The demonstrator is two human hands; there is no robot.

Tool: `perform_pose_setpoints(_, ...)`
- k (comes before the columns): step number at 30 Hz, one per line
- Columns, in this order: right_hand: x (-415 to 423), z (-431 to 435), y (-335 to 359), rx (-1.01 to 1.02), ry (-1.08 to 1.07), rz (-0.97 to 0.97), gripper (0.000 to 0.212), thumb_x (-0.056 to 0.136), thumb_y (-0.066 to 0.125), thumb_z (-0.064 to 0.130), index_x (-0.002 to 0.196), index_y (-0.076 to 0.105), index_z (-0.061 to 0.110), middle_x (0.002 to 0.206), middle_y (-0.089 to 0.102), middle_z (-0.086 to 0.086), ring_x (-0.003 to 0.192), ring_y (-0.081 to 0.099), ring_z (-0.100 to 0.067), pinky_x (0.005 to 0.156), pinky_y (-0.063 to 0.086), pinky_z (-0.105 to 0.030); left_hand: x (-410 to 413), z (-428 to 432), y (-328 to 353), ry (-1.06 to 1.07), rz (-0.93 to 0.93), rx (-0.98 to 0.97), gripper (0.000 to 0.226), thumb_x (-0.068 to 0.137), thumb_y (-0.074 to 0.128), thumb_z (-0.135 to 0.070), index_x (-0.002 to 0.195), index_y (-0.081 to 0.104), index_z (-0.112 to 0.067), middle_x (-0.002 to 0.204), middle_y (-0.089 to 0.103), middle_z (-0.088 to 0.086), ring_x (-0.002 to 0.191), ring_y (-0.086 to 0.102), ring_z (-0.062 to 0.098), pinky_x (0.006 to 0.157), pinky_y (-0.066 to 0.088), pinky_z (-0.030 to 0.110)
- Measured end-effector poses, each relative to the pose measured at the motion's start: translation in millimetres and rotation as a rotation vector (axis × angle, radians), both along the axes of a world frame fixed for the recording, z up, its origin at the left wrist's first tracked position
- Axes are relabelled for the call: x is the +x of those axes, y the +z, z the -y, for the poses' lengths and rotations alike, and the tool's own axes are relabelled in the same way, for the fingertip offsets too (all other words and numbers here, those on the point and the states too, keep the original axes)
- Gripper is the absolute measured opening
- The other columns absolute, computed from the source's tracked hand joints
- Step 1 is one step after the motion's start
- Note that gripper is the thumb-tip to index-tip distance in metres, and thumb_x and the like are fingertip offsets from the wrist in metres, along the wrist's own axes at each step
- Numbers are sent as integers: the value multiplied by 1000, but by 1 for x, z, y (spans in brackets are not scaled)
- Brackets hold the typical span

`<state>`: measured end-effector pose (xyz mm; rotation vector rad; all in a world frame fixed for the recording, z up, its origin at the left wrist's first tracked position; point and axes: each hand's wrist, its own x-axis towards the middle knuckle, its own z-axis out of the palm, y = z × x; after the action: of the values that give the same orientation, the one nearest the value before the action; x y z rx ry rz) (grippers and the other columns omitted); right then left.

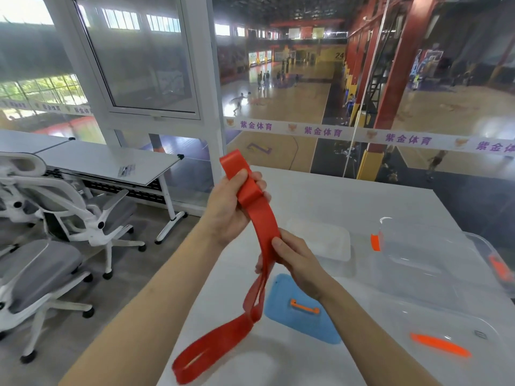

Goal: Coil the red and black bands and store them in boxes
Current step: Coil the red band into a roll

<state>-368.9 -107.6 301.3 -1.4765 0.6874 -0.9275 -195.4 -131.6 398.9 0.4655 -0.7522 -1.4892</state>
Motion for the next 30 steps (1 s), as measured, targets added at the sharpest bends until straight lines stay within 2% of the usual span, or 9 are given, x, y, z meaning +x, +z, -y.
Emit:
perform_pose_setpoints(6,11,-11,26,67,109,29,31,105,49,37,89,61,14,75,74,-19,59,72,-31,62,58,-38,19,-1,45,46,54,-130,11,105,51,-15,114,58,-14,91,59,5,79,58,18,77,56,36)
perform_pose_setpoints(12,13,-13,67,-5,-41,46,32,109,52,33,92,61,7,62,66,-8,42,57,-18,46,48,-24,45,4,24,261,33,-61,6,106,50,-12,104,56,-12,87,63,6,78,63,20,80,59,38)
perform_pose_setpoints(16,10,-5,79,-27,-75,-67,33,109,51,33,91,60,7,61,63,-5,43,55,-17,47,48,-25,46,9,15,359,23,-30,9,107,48,-10,113,54,-12,93,68,8,78,69,21,79,60,37)
perform_pose_setpoints(18,5,-4,82,5,-67,-24,34,109,51,33,91,61,7,61,63,-8,44,57,-19,47,48,-25,42,8,15,392,25,-47,15,107,48,-12,121,53,-11,100,71,11,85,73,23,83,61,38)
perform_pose_setpoints(21,-3,-5,76,83,71,12,32,107,52,37,98,60,8,69,66,-16,55,66,-27,58,56,-31,38,8,11,389,10,-77,19,108,46,-12,127,52,-11,108,72,15,94,74,26,88,61,39)
perform_pose_setpoints(23,-9,-2,59,152,186,-64,29,106,55,40,107,60,11,80,70,-21,62,69,-30,64,58,-34,39,9,6,376,2,-65,22,108,46,-10,129,51,-9,109,71,17,92,72,26,89,60,40)
perform_pose_setpoints(26,-20,2,28,246,217,-156,33,101,57,42,102,67,10,84,75,-21,64,70,-26,63,59,-31,35,10,-4,329,-13,-20,15,107,46,-8,120,54,-10,99,68,13,79,66,20,86,56,40)
perform_pose_setpoints(28,-26,4,10,305,224,-160,35,99,59,42,94,73,11,86,75,-23,70,73,-31,70,61,-35,33,10,-8,283,-50,5,10,107,46,-8,114,53,-12,95,64,10,77,63,19,83,55,39)
perform_pose_setpoints(30,-31,5,-5,329,249,-166,37,102,59,41,98,73,8,92,75,-27,79,75,-35,79,61,-39,33,12,-13,261,-63,15,10,107,46,-8,114,52,-13,95,62,10,78,62,19,81,55,39)
